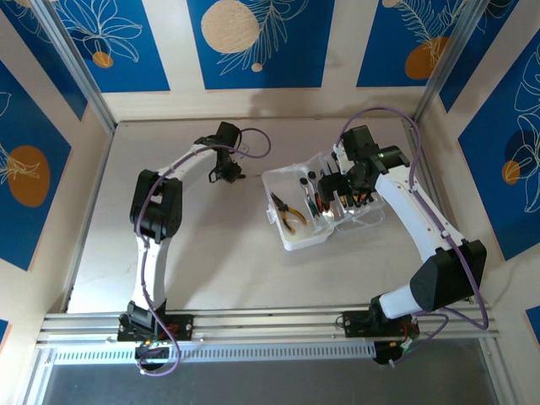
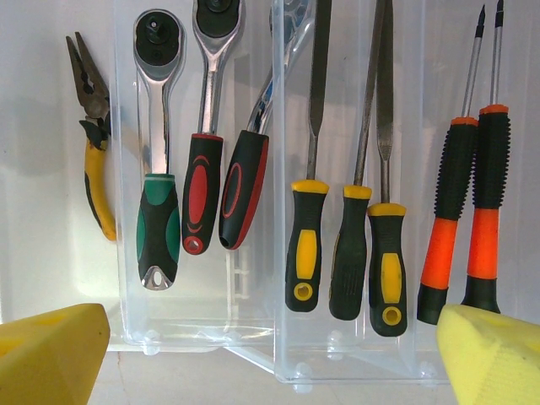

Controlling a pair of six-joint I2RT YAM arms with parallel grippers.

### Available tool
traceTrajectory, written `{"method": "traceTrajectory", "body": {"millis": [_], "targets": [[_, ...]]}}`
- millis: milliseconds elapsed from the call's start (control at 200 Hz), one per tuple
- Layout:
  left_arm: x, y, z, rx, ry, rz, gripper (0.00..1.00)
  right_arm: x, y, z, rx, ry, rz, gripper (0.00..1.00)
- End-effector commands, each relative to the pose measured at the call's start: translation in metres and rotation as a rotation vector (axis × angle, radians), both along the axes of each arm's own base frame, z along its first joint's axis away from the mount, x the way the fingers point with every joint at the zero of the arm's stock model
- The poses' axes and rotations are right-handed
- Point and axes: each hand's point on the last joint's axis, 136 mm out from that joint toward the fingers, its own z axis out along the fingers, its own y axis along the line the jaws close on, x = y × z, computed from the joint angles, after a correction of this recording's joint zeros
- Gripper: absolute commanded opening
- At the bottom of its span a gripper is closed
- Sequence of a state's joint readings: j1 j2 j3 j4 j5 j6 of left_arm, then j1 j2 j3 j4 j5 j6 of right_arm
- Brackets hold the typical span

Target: Pack the tool kit

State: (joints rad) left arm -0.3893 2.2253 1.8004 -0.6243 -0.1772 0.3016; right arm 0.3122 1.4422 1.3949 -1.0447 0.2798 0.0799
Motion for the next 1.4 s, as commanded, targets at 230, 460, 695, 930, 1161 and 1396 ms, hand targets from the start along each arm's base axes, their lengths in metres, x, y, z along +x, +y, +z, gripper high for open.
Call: {"method": "traceTrajectory", "body": {"millis": [230,460,695,930,1161,1396], "targets": [[-0.014,-0.01,-0.042,0.006,0.179,-0.146,0.47,-0.002,-0.001,0.006,0.023,0.009,-0.011,0.99],[-0.039,-0.016,-0.045,-0.054,0.293,-0.179,0.44,0.0,0.0,0.006,0.032,0.008,-0.012,0.99],[-0.06,-0.017,-0.051,-0.093,0.388,-0.167,0.42,0.0,0.002,0.005,0.039,0.006,-0.01,0.99],[-0.067,-0.015,-0.057,-0.094,0.429,-0.118,0.21,-0.001,0.001,0.006,0.041,0.0,-0.012,0.99],[-0.071,-0.016,-0.042,-0.151,0.435,-0.047,0.06,-0.002,0.003,0.01,0.059,-0.009,-0.009,0.99],[-0.08,-0.049,0.026,-0.45,0.397,0.038,0.0,-0.003,0.021,0.029,0.223,-0.058,0.009,0.99]]}}
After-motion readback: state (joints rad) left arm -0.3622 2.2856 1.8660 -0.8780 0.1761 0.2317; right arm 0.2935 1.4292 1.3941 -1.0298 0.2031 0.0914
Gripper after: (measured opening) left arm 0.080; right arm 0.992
